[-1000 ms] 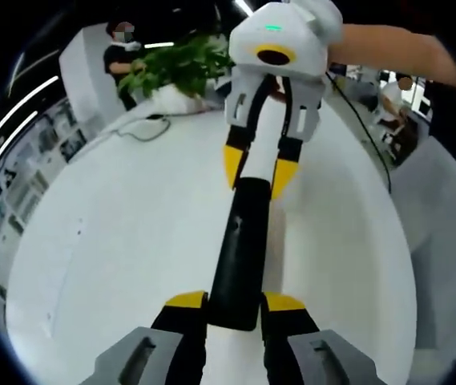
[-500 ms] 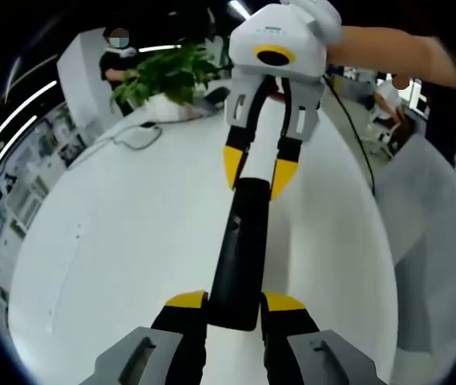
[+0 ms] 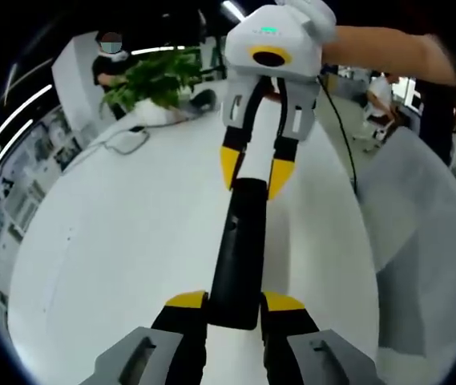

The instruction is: Press the specified remote control buttons in sequence, fully releasing each button before pressing the next.

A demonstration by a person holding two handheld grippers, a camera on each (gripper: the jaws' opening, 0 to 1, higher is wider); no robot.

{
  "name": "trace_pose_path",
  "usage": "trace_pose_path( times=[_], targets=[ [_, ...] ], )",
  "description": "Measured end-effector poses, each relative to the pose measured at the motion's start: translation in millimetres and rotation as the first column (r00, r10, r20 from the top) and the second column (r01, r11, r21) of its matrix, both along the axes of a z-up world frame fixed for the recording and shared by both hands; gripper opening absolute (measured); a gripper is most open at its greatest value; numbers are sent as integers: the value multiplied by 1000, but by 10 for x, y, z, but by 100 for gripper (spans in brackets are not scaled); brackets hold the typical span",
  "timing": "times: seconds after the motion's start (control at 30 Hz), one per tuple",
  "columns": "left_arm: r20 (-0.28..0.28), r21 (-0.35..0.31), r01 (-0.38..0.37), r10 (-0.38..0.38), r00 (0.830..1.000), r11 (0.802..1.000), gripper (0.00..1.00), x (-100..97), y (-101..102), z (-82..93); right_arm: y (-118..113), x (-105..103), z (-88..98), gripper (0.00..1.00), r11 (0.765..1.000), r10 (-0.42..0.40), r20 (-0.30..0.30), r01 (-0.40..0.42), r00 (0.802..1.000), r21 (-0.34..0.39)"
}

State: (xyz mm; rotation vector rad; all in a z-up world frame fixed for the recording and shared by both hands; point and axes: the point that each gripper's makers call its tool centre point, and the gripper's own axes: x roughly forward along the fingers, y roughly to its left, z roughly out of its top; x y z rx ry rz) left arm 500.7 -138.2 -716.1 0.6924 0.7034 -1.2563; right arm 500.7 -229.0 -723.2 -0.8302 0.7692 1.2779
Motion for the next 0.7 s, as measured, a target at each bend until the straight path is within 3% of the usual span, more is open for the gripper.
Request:
trace_pose_path(
  times=[0.7],
  targets=[
    [-82, 13, 3, -2, 997, 1000, 24, -586, 38, -345, 28, -603, -297, 21, 1000, -7, -57, 8, 998, 28]
  ],
)
